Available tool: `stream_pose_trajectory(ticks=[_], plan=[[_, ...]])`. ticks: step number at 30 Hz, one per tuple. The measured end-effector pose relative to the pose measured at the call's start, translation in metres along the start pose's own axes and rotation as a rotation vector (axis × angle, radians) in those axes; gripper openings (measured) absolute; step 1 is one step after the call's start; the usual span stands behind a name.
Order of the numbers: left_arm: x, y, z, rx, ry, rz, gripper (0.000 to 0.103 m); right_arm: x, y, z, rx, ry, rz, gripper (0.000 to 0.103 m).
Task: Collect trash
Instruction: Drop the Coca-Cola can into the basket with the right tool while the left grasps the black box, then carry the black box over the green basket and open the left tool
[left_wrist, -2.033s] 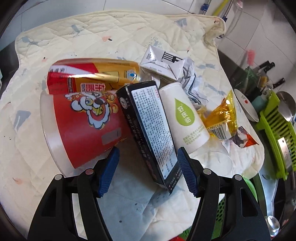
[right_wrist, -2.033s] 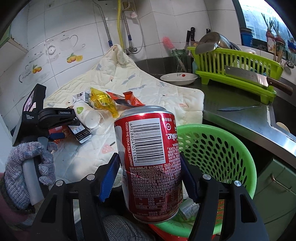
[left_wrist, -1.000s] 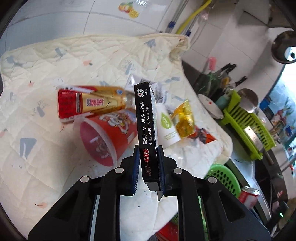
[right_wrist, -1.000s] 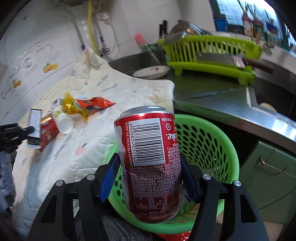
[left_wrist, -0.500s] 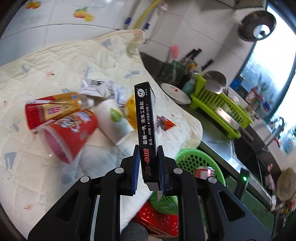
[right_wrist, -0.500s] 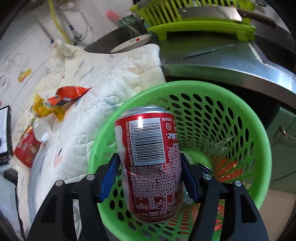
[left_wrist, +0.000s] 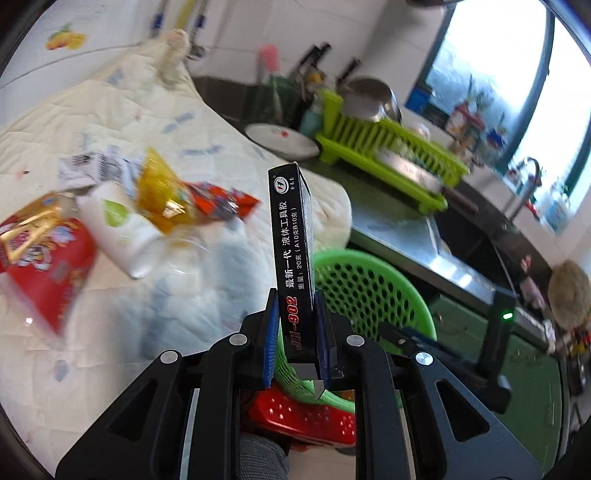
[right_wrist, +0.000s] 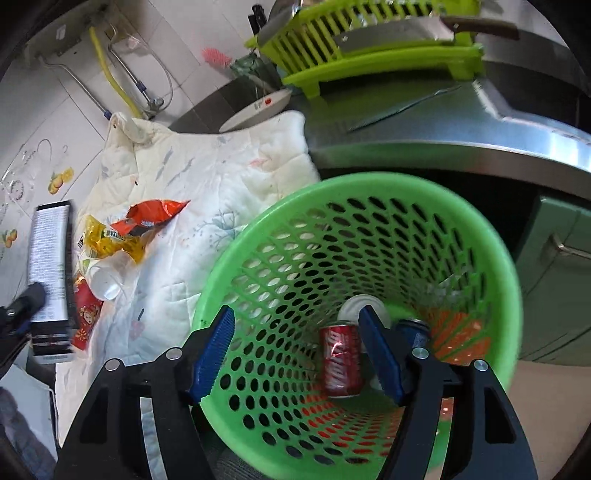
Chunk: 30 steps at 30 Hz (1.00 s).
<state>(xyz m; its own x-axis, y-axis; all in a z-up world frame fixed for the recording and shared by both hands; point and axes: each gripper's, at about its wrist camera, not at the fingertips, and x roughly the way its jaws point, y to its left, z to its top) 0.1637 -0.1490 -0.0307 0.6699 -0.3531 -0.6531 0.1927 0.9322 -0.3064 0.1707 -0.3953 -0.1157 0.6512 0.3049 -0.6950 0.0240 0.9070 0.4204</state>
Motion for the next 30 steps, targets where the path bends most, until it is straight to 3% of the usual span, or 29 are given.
stream_pose_trajectory(ticks=[8,14,21,24,30], plan=[[0.05,-0.036,-0.016,0.131,0.131,-0.067,0.017,-0.04,-0.005,-0.01,-0.082,-0.087,-0.12,0.069],[0.082,-0.057,-0.03,0.184,0.21,-0.109,0.018,-0.053,-0.019,-0.017,-0.075,-0.109,-0.156,0.069],[0.102,-0.073,-0.042,0.229,0.251,-0.141,0.021,-0.059,-0.031,-0.022,-0.051,-0.111,-0.156,0.069],[0.104,-0.075,-0.044,0.248,0.25,-0.132,0.043,-0.061,-0.034,-0.023,-0.044,-0.112,-0.159,0.069],[0.087,-0.07,-0.042,0.257,0.223,-0.122,0.043,-0.065,-0.031,-0.023,-0.044,-0.116,-0.155,0.069]])
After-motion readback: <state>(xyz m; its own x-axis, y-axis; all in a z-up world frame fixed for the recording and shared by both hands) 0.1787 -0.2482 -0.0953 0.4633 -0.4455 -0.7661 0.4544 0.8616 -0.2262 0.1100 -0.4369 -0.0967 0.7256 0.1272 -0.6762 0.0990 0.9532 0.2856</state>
